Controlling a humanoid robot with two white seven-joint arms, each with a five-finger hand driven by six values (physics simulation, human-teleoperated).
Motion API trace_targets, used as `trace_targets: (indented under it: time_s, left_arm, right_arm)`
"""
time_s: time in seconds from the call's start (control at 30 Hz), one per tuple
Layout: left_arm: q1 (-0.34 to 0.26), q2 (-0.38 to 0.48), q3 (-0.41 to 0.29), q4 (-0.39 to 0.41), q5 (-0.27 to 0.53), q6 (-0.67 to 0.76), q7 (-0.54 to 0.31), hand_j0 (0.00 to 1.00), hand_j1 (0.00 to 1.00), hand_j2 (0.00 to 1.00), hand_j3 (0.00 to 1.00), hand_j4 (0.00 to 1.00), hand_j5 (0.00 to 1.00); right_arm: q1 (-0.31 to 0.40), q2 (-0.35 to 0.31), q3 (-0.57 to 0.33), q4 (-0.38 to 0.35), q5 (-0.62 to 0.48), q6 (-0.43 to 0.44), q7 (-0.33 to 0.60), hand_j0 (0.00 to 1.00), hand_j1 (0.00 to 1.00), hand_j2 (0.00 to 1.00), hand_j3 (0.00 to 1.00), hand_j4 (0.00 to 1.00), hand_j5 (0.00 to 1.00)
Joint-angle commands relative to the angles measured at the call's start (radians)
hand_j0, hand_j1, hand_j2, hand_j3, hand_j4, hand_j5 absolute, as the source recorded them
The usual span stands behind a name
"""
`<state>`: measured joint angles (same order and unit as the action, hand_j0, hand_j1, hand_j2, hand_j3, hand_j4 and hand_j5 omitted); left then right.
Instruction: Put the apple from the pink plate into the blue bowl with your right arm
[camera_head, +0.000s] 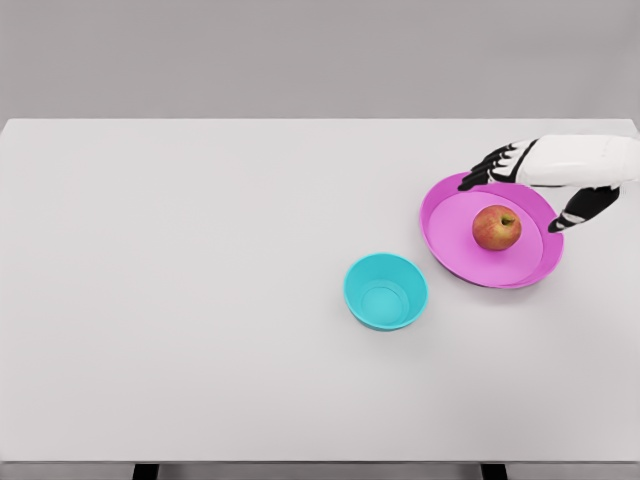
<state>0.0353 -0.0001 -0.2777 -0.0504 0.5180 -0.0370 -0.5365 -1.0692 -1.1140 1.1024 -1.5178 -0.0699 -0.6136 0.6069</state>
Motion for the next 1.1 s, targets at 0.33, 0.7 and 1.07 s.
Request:
trace_targets:
  time_s: [0.33,0.7,1.07]
  left_arm:
    - [0.000,0.000,0.000,0.000,0.000,0.000,0.000,1.00,1.00,1.00,1.00,1.00,1.00]
    - [0.000,0.000,0.000,0.000,0.000,0.000,0.000,1.00,1.00,1.00,1.00,1.00,1.00]
    - [0.000,0.000,0.000,0.000,0.000,0.000,0.000,1.00,1.00,1.00,1.00,1.00,1.00]
  right_arm:
    - [0.015,0.160,0.057,0.346,-0.001,0.003,0.004,1.00,1.00,1.00,1.00,1.00,1.00]
    - [0.057,0.214,0.059,0.381,0.050,0.003,-0.033,1.00,1.00,1.00,1.00,1.00,1.00]
    - [0.078,0.263,0.056,0.462,0.078,0.003,-0.033,1.00,1.00,1.00,1.00,1.00,1.00]
